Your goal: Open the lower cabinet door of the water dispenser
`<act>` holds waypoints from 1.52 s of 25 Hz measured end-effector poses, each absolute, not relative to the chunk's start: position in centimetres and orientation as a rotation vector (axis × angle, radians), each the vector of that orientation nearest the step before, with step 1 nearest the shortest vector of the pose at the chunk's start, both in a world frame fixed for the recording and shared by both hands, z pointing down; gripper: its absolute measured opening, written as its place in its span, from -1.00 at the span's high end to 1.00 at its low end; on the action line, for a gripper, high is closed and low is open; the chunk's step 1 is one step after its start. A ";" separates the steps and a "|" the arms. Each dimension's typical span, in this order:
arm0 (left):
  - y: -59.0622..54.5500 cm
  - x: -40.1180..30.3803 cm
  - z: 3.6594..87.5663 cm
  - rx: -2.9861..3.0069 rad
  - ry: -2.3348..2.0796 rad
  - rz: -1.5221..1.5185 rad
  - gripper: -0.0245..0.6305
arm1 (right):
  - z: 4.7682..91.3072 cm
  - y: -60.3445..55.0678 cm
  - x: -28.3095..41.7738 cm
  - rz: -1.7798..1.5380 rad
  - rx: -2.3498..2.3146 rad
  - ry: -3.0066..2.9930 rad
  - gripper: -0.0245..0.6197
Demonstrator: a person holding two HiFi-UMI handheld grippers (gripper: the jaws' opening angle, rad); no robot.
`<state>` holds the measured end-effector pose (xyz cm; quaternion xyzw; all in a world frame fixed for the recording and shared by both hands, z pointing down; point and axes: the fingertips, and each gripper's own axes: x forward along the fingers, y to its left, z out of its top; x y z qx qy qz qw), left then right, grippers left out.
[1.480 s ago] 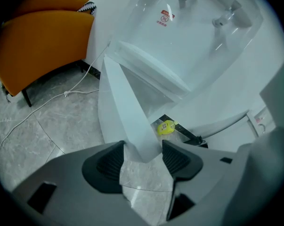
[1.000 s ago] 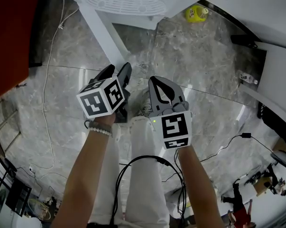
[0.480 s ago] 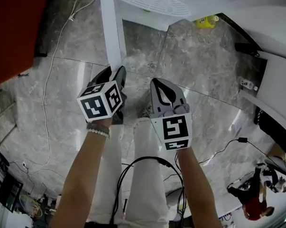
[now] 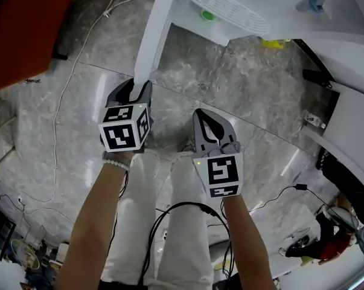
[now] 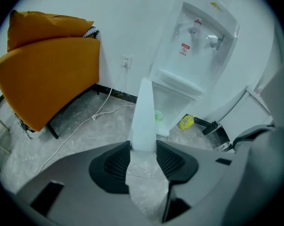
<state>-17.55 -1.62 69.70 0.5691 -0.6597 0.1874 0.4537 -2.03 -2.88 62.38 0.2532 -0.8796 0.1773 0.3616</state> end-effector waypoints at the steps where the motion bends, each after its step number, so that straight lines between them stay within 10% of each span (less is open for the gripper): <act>1: -1.5 -18.2 69.7 1.408 -1.639 0.470 0.37 | 62.4 -2.8 -2.2 0.454 0.650 -2.265 0.91; 38: -2.7 -35.1 69.0 1.323 -1.951 0.599 0.45 | 62.6 -3.0 -0.8 0.394 0.694 -2.207 0.91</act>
